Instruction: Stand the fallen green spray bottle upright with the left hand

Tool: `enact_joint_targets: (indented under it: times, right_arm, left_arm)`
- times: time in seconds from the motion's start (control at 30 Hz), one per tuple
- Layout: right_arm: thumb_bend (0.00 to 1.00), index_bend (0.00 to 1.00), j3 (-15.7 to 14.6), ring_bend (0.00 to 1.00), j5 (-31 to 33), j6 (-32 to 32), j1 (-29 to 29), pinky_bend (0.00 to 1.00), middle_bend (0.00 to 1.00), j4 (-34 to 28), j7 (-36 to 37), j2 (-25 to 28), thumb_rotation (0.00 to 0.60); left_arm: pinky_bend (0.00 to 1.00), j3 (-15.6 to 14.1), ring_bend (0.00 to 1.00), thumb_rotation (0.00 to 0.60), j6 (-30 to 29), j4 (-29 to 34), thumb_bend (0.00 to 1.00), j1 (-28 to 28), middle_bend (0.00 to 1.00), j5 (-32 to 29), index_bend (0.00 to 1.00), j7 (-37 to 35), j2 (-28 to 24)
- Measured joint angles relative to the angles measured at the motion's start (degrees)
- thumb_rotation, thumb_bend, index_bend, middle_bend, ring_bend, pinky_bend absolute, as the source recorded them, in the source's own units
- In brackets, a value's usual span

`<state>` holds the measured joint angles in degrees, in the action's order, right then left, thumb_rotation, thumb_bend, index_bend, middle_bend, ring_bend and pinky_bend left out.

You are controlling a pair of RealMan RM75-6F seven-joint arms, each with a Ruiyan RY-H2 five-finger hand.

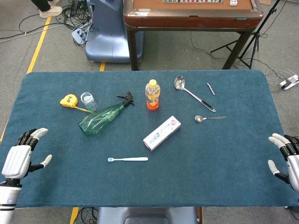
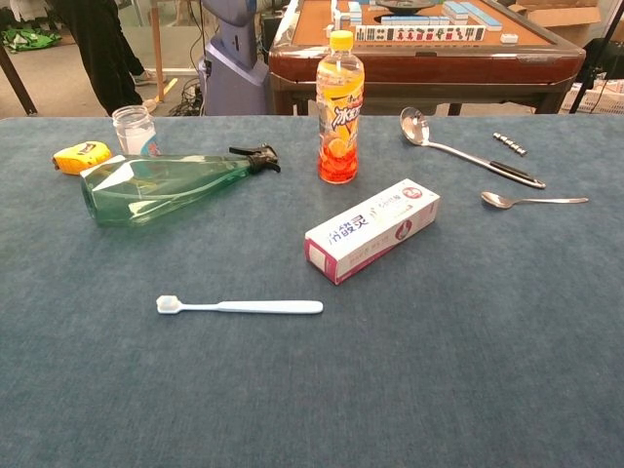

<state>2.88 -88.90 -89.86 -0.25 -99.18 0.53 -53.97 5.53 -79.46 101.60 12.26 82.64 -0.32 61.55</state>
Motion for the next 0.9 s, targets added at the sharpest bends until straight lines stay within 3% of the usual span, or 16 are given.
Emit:
enact_joint_targets:
  times: [0.17, 0.37, 0.6, 0.9]
  right_arm:
    - [0.33, 0.22, 0.1, 0.12, 0.0, 0.4, 0.3, 0.14, 0.20, -0.1, -0.1, 0.0, 0.600]
    - [0.33, 0.22, 0.2, 0.12, 0.3, 0.6, 0.5, 0.14, 0.20, -0.2, -0.5, 0.1, 0.600]
    - [0.33, 0.22, 0.3, 0.12, 0.6, 0.6, 0.5, 0.14, 0.20, -0.4, -0.7, 0.3, 0.600]
    - [0.33, 0.22, 0.3, 0.12, 1.1, 1.0, 0.5, 0.14, 0.20, 0.0, -0.3, 0.4, 0.600]
  left_arm:
    - [0.07, 1.4, 0.08, 0.600, 4.6, -0.7, 0.30, 3.6, 0.15, -0.4, 0.12, -1.4, 0.8]
    - [0.07, 3.2, 0.06, 0.600, 12.3, -1.7, 0.27, 9.1, 0.10, -3.4, 0.03, -0.4, 2.7]
    - [0.06, 5.5, 0.04, 0.600, 20.0, -3.1, 0.23, 15.7, 0.05, -10.4, 0.00, 5.4, 6.3]
    - [0.06, 7.4, 0.03, 0.577, 25.0, -5.4, 0.23, 22.2, 0.04, -23.0, 0.00, 15.6, 10.9]
